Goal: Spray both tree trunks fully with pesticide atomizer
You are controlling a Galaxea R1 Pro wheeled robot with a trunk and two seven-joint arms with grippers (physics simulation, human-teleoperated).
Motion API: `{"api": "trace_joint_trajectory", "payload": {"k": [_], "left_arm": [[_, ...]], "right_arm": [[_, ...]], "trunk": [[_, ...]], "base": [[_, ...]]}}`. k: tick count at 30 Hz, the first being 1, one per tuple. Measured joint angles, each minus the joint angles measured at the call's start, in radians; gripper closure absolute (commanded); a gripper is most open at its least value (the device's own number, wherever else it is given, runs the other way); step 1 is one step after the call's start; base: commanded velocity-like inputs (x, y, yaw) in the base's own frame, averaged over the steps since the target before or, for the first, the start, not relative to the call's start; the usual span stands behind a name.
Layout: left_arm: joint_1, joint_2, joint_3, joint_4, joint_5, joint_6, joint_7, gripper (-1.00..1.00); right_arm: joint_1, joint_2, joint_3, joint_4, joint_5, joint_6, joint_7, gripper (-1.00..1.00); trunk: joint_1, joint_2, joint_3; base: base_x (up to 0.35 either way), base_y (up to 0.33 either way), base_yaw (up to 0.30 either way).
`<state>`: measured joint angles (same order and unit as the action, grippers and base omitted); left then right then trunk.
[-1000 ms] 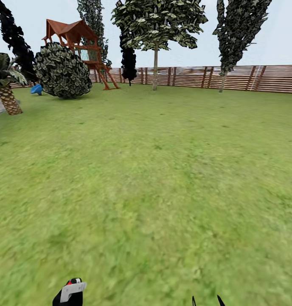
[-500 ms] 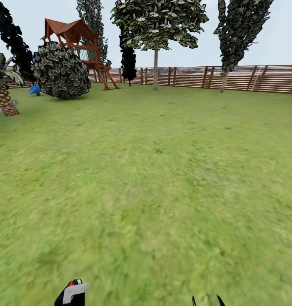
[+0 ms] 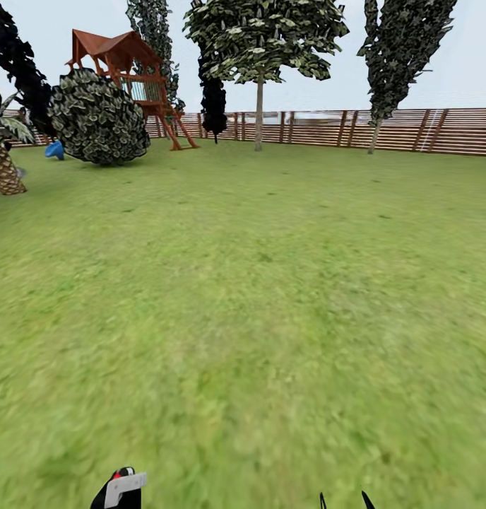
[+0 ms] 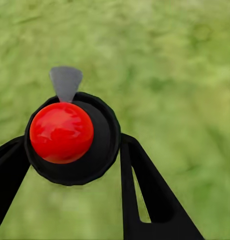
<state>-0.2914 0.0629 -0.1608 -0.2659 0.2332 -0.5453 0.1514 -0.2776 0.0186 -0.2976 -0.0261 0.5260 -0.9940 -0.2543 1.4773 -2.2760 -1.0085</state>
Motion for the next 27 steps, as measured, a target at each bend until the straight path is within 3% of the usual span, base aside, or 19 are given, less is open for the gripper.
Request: {"api": "trace_joint_trajectory", "payload": {"k": [27], "left_arm": [[0.000, 0.020, 0.001, 0.009, 0.002, 0.002, -0.001, 1.00]], "right_arm": [[0.000, 0.000, 0.000, 0.000, -0.001, 0.000, 0.000, -1.00]], "trunk": [[0.000, 0.000, 0.000]], "base": [[0.336, 0.000, 0.000]]}}
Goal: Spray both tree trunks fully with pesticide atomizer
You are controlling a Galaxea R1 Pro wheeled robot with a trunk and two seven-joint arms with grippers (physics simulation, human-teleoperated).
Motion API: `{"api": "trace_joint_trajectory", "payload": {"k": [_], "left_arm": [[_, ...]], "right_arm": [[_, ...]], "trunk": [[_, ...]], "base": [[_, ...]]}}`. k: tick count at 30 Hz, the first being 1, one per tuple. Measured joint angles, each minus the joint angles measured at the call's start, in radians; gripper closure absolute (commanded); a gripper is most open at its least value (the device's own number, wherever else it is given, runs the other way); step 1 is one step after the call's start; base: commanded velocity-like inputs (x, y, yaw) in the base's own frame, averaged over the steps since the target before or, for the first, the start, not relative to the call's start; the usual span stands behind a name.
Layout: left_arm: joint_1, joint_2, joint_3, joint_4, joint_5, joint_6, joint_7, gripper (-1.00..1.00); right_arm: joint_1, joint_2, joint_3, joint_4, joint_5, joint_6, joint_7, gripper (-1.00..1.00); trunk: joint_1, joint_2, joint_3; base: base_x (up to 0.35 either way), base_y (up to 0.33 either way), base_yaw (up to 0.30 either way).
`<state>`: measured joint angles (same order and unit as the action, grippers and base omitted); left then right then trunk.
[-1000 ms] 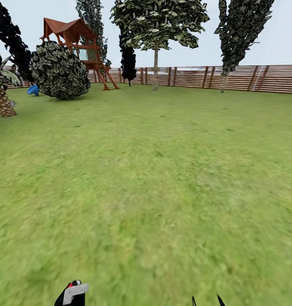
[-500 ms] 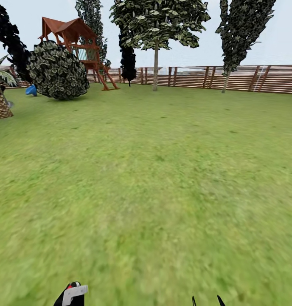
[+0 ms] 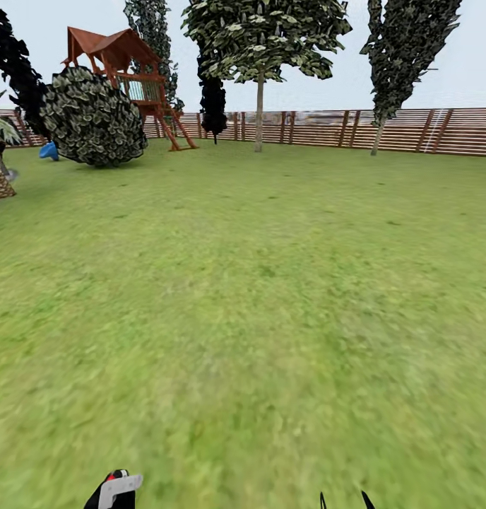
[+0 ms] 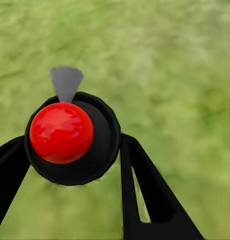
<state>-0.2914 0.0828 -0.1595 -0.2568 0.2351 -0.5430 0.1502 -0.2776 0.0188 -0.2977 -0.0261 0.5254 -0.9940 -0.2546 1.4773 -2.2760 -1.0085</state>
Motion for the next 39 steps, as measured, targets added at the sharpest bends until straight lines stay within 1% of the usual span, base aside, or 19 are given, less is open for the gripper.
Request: {"api": "trace_joint_trajectory", "payload": {"k": [10, 39], "left_arm": [[0.000, 0.002, 0.001, 0.000, 0.004, -0.001, 0.000, 1.00], [0.000, 0.002, 0.001, -0.001, 0.001, -0.001, 0.001, 1.00]], "right_arm": [[0.000, 0.000, 0.000, 0.000, 0.000, 0.000, 0.000, -1.00], [0.000, 0.000, 0.000, 0.000, 0.000, 0.000, 0.000, -1.00]], "trunk": [[0.000, 0.000, 0.000], [0.000, 0.000, 0.000]], "base": [[0.337, 0.000, 0.000], [0.336, 0.000, 0.000]]}}
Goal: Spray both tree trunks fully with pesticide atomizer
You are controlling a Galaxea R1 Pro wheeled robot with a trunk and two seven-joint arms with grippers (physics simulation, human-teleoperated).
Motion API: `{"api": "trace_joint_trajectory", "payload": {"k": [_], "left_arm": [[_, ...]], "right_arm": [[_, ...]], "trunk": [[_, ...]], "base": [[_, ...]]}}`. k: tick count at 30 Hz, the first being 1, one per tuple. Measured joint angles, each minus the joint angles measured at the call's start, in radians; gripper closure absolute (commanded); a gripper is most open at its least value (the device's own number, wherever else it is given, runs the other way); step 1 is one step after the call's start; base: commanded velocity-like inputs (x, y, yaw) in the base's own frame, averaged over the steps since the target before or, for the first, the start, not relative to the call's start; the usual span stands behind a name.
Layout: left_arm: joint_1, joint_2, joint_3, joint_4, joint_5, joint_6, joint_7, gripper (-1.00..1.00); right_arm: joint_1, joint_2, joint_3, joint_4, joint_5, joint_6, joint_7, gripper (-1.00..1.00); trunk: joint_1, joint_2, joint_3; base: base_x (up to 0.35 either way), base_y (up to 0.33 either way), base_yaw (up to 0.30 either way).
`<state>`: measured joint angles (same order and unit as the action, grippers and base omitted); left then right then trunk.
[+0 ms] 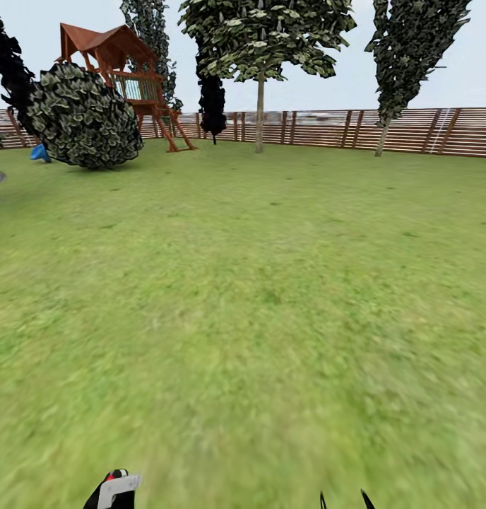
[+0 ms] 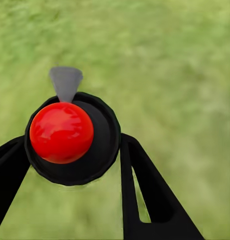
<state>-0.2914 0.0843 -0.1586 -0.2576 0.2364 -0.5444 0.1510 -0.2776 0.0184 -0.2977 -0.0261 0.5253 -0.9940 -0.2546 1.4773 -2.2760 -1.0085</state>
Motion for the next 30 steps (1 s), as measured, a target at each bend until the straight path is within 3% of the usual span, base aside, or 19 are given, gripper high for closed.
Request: {"api": "trace_joint_trajectory", "payload": {"k": [30], "left_arm": [[0.000, -0.001, -0.001, 0.000, -0.001, 0.001, -0.001, 1.00]], "right_arm": [[0.000, 0.001, 0.000, 0.000, 0.000, 0.000, 0.000, -1.00]], "trunk": [[0.000, 0.000, 0.000]], "base": [[0.336, 0.000, 0.000]]}}
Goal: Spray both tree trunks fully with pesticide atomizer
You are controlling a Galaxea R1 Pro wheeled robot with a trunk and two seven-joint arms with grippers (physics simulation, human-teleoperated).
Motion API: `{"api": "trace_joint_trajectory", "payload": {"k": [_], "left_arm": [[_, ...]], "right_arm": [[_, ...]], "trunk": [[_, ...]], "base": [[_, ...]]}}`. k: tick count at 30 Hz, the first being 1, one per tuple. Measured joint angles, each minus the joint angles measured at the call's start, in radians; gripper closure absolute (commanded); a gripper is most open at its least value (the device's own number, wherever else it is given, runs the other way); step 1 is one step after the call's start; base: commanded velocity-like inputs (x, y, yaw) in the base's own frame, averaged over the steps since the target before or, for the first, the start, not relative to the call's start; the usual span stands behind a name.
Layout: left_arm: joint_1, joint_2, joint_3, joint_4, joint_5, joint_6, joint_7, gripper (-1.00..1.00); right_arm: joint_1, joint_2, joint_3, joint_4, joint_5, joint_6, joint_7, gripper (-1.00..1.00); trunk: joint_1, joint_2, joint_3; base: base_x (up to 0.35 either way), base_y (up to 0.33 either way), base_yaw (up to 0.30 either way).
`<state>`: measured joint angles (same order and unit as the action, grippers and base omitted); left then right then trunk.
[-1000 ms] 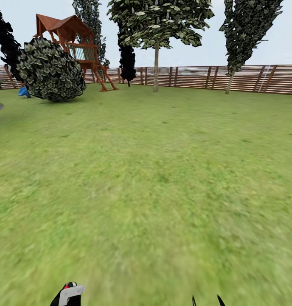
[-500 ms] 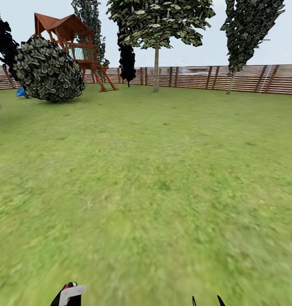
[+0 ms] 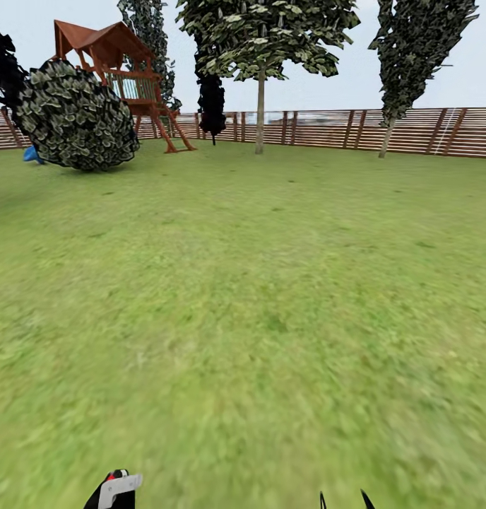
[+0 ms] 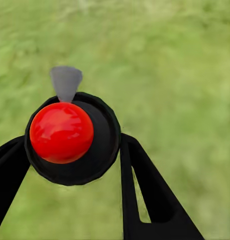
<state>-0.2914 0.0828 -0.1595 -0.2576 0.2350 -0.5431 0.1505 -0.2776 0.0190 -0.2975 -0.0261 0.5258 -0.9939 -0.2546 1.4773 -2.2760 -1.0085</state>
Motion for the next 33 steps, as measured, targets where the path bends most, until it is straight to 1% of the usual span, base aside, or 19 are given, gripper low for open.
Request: {"api": "trace_joint_trajectory", "payload": {"k": [33], "left_arm": [[0.000, 0.001, 0.000, 0.000, 0.002, -0.001, 0.000, 1.00]], "right_arm": [[0.000, 0.000, 0.000, 0.000, 0.000, 0.000, 0.000, -1.00]], "trunk": [[0.000, 0.000, 0.000]], "base": [[0.336, 0.000, 0.000]]}}
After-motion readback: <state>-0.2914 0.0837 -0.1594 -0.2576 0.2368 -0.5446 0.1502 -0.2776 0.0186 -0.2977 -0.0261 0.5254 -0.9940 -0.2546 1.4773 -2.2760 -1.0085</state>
